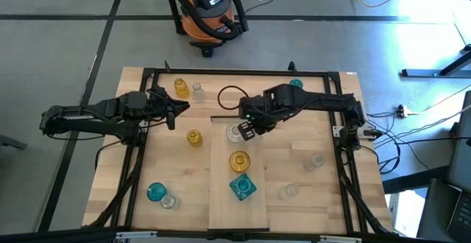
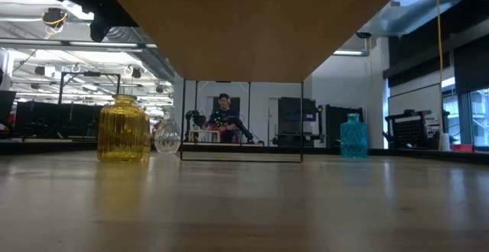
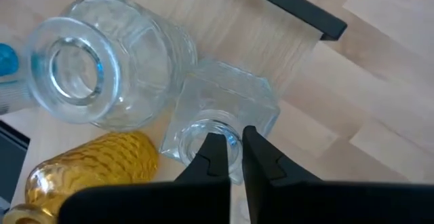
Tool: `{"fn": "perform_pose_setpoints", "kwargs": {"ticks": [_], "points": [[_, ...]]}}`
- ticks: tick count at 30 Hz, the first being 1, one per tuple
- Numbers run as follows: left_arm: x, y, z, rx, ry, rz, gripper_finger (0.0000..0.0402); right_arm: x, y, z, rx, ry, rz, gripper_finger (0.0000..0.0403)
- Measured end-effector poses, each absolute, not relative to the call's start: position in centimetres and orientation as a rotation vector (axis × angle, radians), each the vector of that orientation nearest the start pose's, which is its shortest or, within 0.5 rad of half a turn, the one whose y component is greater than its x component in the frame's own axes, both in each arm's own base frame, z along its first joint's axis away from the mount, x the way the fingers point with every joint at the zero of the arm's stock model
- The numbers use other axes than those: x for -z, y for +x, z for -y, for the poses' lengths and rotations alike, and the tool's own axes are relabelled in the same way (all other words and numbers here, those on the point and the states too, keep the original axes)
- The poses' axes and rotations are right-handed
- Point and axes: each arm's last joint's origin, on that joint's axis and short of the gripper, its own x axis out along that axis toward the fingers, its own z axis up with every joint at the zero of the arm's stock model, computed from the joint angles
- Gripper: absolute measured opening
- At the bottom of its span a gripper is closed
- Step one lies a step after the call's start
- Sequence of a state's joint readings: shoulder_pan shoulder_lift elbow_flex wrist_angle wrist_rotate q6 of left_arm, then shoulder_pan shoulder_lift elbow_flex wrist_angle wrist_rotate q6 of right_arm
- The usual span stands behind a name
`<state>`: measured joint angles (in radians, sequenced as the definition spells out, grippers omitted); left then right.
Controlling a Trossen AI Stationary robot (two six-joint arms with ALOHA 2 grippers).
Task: Sort vases onto shelf
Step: Put the transparent vase on the shelf aligned with the other transparent vase
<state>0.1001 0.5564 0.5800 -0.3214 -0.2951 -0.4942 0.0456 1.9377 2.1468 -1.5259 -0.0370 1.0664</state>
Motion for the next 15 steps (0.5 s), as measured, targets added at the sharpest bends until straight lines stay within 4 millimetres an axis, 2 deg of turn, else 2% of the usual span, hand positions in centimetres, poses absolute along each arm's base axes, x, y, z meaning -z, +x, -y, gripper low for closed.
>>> {"fn": "perform_pose_setpoints", "kwargs": {"ticks": [6,15], "points": [[-28.07,12.92,-2.09,-0.44,-0.458,-0.199,0.0072,-36.6,36.6,-1.71,0.647,0.877,-1.206,0.0005],[-28.07,12.93,-2.1,-0.441,-0.458,-0.199,0.0072,-36.6,36.6,-1.75,0.629,0.877,-1.216,0.0079]]}}
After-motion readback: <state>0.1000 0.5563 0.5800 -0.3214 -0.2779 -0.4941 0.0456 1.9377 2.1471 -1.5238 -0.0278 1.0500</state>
